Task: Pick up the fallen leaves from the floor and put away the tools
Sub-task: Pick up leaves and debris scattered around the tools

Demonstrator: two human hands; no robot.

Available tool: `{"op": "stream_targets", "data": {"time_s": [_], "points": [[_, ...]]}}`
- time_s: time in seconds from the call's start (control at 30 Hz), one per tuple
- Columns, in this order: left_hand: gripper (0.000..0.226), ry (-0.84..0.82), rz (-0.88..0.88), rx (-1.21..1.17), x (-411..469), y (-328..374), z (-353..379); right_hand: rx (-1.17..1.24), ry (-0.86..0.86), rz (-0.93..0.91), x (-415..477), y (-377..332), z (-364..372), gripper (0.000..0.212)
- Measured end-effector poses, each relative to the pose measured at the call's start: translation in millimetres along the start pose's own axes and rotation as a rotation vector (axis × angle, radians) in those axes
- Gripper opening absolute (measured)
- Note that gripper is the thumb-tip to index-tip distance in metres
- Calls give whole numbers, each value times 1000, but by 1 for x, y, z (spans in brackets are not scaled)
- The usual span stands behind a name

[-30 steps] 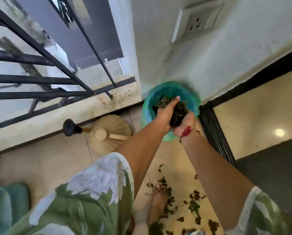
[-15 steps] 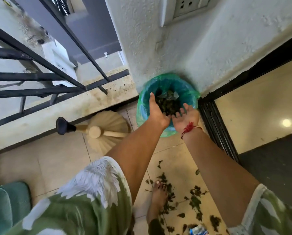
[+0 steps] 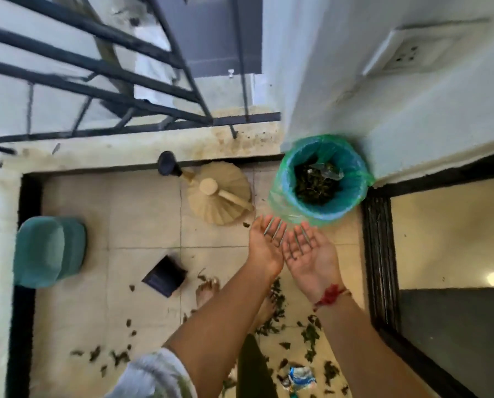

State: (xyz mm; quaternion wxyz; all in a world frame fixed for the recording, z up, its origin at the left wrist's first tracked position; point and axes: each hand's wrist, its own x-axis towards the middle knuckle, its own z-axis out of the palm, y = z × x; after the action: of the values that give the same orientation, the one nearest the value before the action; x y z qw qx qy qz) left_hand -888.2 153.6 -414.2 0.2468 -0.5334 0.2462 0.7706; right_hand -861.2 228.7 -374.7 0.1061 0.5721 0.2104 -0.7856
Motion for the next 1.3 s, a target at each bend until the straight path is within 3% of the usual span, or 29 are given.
{"op": "stream_targets", "data": {"time_s": [0.33,0.53,0.87,1.0,1.3], "points": [[19,191,234,-371,-146,71,-146,-595,-106,127,-103,88,42,18],[18,301,317,-647,-214,68,-260,-1017,-192,130,-139,164,37,21],[13,467,397,-1271,-307,-6,-449,-1479,-209,267,-222,345,-25,17],[21,491,438,-1508,-339,-42,-523,-1759,-245,331,-257,424,-60,19],[19,569,486,-1949,-347,-125,-604,-2066,-506,413,-254,550,-105,20]]}}
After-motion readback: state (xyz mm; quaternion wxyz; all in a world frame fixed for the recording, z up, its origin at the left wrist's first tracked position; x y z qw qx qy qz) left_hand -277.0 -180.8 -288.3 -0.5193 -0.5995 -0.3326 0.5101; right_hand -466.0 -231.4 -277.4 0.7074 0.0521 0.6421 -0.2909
